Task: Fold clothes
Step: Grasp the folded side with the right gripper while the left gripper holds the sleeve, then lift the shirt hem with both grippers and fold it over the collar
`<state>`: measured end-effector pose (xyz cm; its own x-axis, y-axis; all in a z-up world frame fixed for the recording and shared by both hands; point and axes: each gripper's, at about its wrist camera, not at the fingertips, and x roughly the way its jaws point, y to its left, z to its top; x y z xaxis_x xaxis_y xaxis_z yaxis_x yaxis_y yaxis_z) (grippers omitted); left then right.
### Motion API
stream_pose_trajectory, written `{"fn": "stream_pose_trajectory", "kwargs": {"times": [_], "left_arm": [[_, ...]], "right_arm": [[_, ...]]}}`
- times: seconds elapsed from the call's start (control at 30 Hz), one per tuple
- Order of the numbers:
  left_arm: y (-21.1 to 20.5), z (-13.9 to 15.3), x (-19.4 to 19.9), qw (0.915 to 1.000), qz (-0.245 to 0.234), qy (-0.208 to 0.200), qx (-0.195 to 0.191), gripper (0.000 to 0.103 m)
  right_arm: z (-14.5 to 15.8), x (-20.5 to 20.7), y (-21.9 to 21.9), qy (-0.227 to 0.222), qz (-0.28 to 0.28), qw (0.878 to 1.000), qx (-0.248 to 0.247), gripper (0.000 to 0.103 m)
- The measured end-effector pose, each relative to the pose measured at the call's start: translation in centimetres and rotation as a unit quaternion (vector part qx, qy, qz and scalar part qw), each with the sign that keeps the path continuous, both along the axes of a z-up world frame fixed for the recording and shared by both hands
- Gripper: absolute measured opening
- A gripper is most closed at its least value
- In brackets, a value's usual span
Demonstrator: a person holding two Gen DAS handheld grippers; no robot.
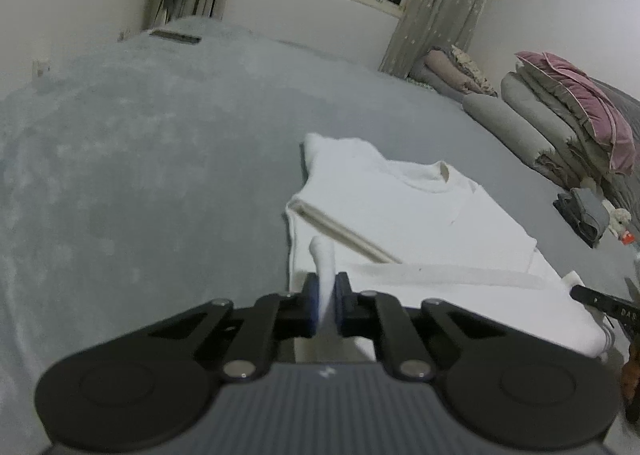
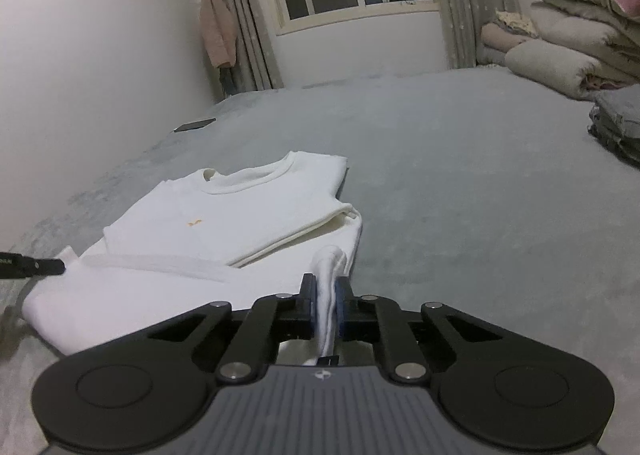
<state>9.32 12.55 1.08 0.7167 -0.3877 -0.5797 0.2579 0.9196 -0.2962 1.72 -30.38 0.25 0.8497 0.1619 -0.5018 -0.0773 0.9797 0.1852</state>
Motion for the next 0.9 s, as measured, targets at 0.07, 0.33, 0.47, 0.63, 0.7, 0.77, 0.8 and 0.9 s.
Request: {"fn": "stream_pose_trajectory", "kwargs": {"times": [0.07,0.33,0.47,0.63,0.7,0.77,0.8,0.9], "left_arm": [[-0.1,0.3,-0.2,0.9999,0.001,-0.01,0.003,0.007],[-0.6,1.6,-1.1,0.9983,0.014,-0.051,0.023,0.007],[-0.8,2.5,-0.8,0.9973,0.023,-0.067,0.02,0.007],[-1.7,4.6,1.8,0.994,0.02,-0.093,0.054,0.006],[-2.3,5.0,3.7,0.9929,0.022,-0.096,0.066,0.006],[-3.1,5.2,5.9,0.992,0.023,-0.095,0.081,0.006],[-3.6,5.3,6.9,0.9911,0.022,-0.096,0.09,0.007],[-4.9,5.5,10.0,0.9881,0.024,-0.102,0.113,0.007]], "right_arm": [[0.0,0.1,0.0,-0.002,-0.001,1.0,-0.005,0.009],[0.9,-0.1,1.1,-0.028,-0.009,0.998,-0.062,0.005],[0.9,0.6,1.2,-0.029,-0.012,0.997,-0.069,0.005],[2.2,2.9,1.5,-0.049,-0.01,0.994,-0.098,0.005],[2.9,4.3,1.7,-0.061,-0.009,0.991,-0.115,0.005],[3.3,6.1,1.7,-0.068,-0.005,0.989,-0.131,0.004],[3.3,7.3,1.7,-0.067,-0.003,0.988,-0.137,0.004],[3.1,11.0,1.7,-0.062,0.004,0.986,-0.157,0.004]]}}
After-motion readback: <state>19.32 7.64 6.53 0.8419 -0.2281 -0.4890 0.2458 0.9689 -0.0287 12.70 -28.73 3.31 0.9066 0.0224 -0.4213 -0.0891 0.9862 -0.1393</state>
